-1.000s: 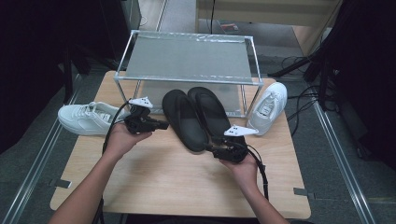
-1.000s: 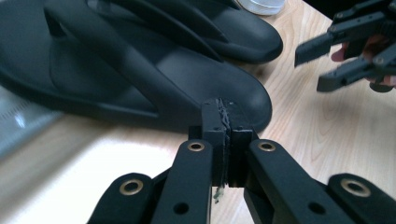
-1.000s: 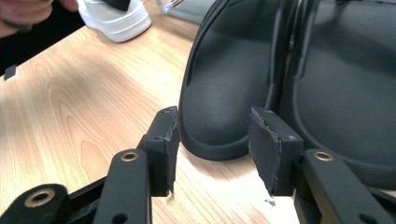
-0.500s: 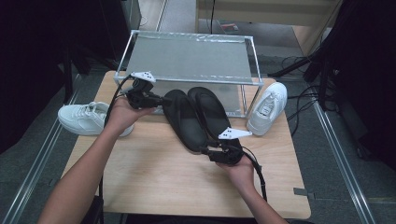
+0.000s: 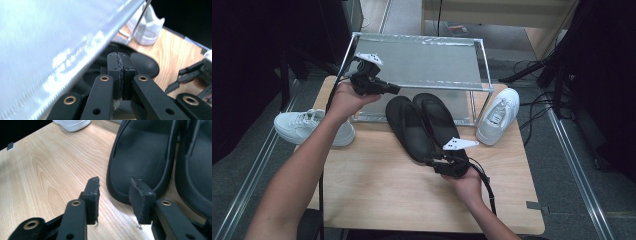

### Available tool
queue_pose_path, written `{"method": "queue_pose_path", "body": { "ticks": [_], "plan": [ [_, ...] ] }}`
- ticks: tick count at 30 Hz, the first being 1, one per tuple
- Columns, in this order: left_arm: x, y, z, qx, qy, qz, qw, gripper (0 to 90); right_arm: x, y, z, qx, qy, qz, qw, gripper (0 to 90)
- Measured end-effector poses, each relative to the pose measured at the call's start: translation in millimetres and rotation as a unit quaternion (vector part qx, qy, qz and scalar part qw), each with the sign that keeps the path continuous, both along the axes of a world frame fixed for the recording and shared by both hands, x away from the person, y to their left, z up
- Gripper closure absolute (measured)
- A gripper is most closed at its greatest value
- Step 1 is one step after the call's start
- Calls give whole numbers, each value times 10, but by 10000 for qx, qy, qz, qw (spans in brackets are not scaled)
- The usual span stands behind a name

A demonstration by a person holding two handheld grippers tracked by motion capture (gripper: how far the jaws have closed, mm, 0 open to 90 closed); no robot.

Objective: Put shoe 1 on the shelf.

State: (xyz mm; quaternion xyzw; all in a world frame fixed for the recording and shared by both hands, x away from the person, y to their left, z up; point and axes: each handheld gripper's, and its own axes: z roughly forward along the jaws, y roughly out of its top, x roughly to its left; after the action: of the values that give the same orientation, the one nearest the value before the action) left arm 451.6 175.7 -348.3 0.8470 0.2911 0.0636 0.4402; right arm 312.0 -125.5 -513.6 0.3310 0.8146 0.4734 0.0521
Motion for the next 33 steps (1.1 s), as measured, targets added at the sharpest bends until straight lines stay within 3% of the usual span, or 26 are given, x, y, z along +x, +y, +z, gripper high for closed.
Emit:
{"method": "queue_pose_path", "body": {
  "ticks": [2, 6, 12, 14, 17, 23, 33],
  "plan": [
    [114, -16, 99, 144, -90, 58, 9998, 898, 17, -6, -12, 22, 89, -22, 10000, 673],
    [264, -6, 145, 185, -44, 174, 9997, 898, 47, -23, -34, 86, 252, -137, 9996, 746],
    [413, -20, 44, 311, 38, 246, 9992, 897, 51, -44, -43, -86, 240, -182, 9995, 892],
    [443, -34, -4, 467, 60, 257, 9986, 897, 83, -62, -87, -184, 330, -188, 9991, 900],
    [452, -31, -38, 361, 88, 233, 9990, 896, 121, -79, -135, -301, 599, -186, 9976, 900],
    [467, -30, -63, 315, 84, 194, 9993, 897, 153, -51, -185, -485, 556, -128, 9972, 900],
    [441, -54, -65, 488, -56, 176, 9986, 897, 199, 22, -226, -423, 594, -169, 9972, 900]
  ]
}}
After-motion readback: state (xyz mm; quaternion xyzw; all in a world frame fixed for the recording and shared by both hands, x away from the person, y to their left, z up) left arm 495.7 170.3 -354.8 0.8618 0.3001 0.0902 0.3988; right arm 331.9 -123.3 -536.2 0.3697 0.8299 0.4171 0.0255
